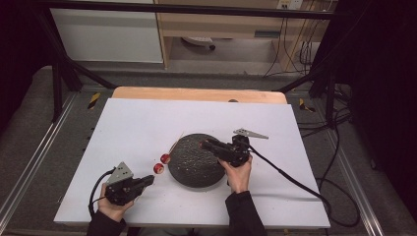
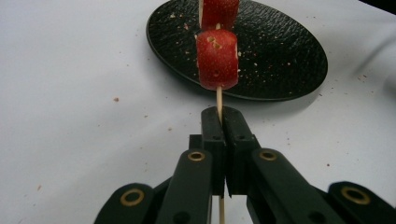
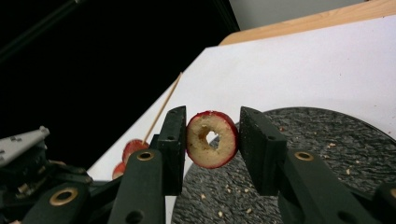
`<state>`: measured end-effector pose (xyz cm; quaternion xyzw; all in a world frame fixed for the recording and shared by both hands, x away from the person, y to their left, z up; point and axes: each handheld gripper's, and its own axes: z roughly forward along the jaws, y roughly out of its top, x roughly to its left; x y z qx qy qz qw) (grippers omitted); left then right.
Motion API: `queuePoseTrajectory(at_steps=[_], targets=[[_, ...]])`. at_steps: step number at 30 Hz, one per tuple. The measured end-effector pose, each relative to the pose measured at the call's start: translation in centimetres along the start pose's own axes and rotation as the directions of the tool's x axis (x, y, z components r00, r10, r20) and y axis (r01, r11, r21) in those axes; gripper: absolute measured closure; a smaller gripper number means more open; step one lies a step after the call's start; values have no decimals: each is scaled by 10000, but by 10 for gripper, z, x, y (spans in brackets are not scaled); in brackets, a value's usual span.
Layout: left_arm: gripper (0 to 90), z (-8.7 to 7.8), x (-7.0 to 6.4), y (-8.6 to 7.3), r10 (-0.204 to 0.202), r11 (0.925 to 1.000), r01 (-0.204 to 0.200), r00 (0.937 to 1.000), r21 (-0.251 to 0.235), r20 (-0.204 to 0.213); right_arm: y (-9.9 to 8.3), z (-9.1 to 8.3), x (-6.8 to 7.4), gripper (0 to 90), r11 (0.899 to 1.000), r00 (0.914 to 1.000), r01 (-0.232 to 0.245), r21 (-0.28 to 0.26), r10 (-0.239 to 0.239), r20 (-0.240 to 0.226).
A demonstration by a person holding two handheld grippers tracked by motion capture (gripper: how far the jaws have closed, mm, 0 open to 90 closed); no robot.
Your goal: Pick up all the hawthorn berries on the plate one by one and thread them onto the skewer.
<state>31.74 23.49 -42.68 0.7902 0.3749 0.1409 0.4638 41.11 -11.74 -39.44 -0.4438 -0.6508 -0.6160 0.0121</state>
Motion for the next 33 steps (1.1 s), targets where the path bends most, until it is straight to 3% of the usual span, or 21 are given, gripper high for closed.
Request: queuePoseTrajectory(at_steps=[12,18,33], targets=[[882,7,-11,6,7,9997,-8,10000,-250,-56,6,-5,-2,633,9893,9992,-400,-1405,385,-132],[882,11,-19,8,57,9992,-58,10000,-405,-25,14,-8,-4,633,9838,9974,-675,-1659,622,-369],[881,28,-46,16,91,9983,-68,9992,-578,400,21,-8,-6,633,9535,9928,-1192,-2768,1126,-396]])
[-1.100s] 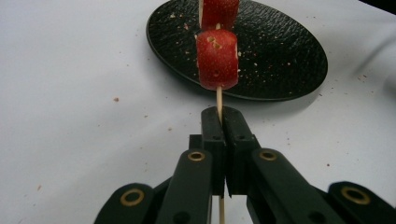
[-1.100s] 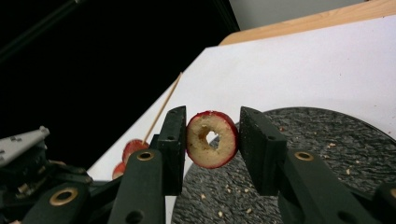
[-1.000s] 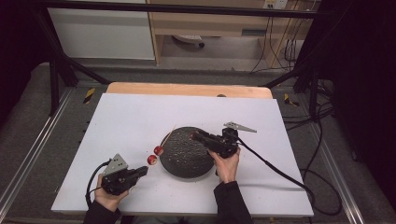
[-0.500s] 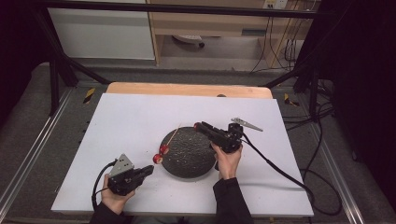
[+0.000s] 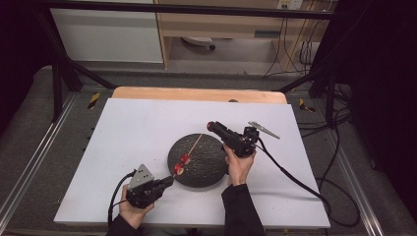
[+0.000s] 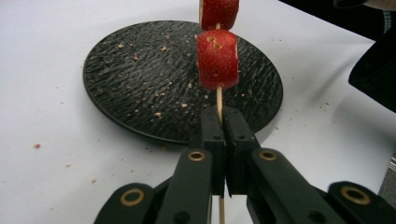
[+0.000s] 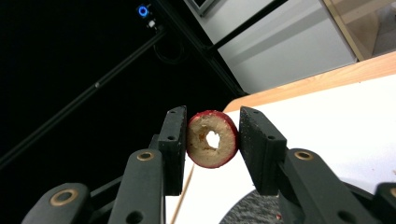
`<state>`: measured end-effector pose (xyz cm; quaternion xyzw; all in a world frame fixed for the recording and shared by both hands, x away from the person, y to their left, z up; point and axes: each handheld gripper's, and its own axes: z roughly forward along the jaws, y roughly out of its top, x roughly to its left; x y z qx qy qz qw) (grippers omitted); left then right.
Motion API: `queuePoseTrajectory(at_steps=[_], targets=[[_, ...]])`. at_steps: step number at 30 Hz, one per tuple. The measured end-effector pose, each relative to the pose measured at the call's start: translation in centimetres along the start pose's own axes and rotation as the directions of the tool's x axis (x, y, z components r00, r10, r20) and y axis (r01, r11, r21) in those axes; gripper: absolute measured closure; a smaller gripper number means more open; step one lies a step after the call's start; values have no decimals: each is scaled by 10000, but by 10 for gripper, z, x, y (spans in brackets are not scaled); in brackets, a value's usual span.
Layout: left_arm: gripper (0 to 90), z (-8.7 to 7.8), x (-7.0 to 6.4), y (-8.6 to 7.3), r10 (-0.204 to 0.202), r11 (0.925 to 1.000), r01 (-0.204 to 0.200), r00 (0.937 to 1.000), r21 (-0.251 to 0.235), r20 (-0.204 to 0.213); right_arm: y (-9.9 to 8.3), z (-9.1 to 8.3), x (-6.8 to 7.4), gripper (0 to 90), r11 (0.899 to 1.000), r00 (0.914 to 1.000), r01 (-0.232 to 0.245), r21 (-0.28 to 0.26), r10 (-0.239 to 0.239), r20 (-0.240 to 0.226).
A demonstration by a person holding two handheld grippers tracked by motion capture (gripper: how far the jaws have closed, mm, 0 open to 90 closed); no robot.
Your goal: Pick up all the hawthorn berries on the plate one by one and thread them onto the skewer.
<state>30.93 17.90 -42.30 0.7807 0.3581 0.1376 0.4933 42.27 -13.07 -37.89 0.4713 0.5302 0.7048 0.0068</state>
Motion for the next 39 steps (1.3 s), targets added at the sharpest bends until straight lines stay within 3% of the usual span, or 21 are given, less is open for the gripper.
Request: queuePoseTrajectory(at_steps=[15,30,39], targets=[[882,11,-13,5,-231,9994,234,9996,-239,151,1,1,1,634,9979,9998,-180,-621,179,-19],[882,15,-17,6,-263,9983,270,9996,-513,133,0,0,2,634,9975,9995,-295,-646,286,-155],[882,20,-21,8,-493,9955,484,9987,-813,-92,-2,0,2,634,9968,9985,-462,-658,442,-311]])
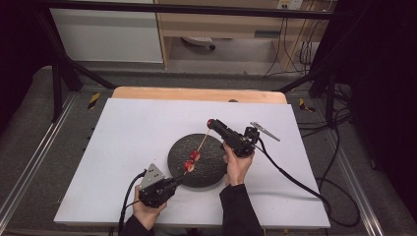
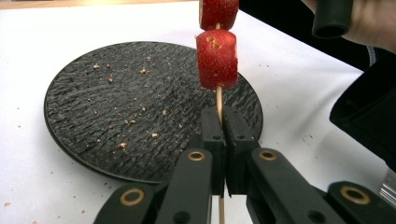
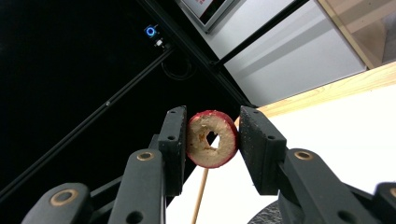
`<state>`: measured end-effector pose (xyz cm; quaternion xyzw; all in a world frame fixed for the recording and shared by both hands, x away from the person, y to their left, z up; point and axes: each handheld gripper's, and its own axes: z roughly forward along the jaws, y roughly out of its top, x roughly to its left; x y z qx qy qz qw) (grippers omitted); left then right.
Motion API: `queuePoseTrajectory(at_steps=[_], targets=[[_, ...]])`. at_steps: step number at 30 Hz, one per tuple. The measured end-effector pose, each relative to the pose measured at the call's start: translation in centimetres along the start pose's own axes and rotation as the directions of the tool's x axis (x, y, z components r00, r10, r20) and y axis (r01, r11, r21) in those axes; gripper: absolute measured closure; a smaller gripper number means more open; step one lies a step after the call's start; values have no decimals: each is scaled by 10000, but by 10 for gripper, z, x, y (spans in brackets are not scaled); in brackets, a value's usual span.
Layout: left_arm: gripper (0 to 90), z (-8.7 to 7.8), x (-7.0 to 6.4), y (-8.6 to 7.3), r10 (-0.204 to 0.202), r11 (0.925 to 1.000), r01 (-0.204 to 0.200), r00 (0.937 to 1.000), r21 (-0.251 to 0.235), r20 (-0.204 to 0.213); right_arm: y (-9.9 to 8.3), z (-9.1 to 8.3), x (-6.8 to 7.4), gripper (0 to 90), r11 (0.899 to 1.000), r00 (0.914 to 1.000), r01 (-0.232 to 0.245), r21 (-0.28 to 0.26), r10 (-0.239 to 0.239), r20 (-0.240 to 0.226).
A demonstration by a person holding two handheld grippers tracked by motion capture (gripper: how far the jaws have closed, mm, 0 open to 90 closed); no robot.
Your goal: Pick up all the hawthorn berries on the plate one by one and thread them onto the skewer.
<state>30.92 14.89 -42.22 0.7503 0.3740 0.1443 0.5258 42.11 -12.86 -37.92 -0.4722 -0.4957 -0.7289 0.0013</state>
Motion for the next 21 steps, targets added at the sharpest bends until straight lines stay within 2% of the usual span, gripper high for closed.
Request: queuePoseTrajectory(at_steps=[4,15,21], targets=[[883,4,-2,1,-117,9999,117,9999,-52,-6,-1,0,0,634,10000,10000,-68,-31,68,-54],[885,12,-6,2,-112,9998,111,9999,-147,-66,-1,-1,2,635,9998,9997,-175,-29,174,-158],[886,11,-6,1,-190,9994,188,9998,-282,-68,-1,-1,1,637,9999,9998,-172,-15,172,-86]])
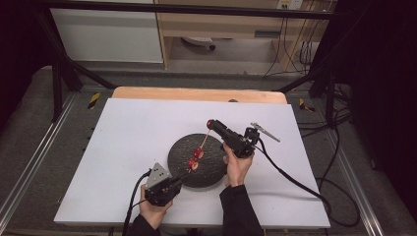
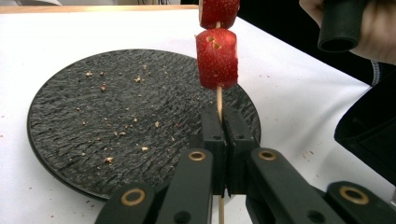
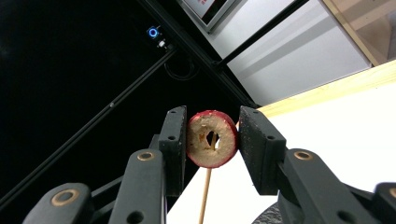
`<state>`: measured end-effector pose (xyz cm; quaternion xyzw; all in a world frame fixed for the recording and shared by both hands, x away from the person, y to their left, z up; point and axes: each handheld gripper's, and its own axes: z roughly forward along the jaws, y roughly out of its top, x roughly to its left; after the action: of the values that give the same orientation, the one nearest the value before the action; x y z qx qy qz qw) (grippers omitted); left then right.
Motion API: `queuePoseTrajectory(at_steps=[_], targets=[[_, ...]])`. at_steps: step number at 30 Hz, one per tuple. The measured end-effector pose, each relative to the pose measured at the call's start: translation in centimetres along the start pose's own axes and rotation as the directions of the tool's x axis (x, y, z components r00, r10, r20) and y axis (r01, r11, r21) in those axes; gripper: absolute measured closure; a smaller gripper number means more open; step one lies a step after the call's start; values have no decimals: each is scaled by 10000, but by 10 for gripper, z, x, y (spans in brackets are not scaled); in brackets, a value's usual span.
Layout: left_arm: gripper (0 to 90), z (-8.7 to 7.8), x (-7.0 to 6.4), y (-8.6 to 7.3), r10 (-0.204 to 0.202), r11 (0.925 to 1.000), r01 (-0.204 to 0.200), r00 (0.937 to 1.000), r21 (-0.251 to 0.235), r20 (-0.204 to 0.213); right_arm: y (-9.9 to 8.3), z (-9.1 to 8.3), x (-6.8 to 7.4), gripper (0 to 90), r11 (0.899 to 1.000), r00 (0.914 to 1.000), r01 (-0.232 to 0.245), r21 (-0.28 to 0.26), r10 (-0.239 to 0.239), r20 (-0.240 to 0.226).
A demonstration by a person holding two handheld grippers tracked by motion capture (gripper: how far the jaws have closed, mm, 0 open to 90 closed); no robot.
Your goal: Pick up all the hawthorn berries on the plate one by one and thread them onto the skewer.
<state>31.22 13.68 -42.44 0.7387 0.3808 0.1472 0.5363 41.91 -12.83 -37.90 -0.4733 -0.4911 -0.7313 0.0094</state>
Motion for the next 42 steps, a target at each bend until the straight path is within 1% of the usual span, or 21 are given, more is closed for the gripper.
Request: queuePoseTrajectory(at_steps=[3,9,12,15,18,20,23,26,31,36,42], targets=[[886,0,1,0,-61,10000,61,10000,5,-17,1,1,-1,637,10000,10000,-21,66,21,11],[887,2,0,-3,55,10000,-55,10000,-19,-75,0,1,-1,639,9998,9999,-145,132,146,-62],[886,0,0,-4,-7,9998,5,9999,-199,-106,1,0,-1,639,9998,9999,-145,128,146,-24],[886,-1,0,-5,30,9995,-35,9999,-306,-158,2,1,-1,639,9998,9998,-198,20,198,-23],[886,0,-1,-6,62,9996,-67,9998,-261,-192,2,1,-1,638,9995,9995,-309,102,310,-55],[886,2,-1,-5,36,9999,-38,9999,-164,-152,1,2,-2,638,9990,9992,-369,268,373,-126],[887,1,-1,-4,31,9998,-35,9998,-207,-187,0,2,-3,639,9986,9996,-276,444,279,-72],[887,3,0,-3,-44,9997,39,9998,-236,-197,-1,2,-3,639,9984,9995,-270,489,278,-145],[887,7,2,0,-86,9999,83,9997,-118,-212,-6,3,-3,639,9974,9999,-118,711,124,-78],[887,9,5,5,-119,9998,116,9997,-139,-228,-8,3,-4,638,9965,10000,-15,841,19,-46],[887,13,7,11,-148,9999,146,9997,-66,-214,-16,4,-4,639,9945,9999,127,1041,-127,-9]])
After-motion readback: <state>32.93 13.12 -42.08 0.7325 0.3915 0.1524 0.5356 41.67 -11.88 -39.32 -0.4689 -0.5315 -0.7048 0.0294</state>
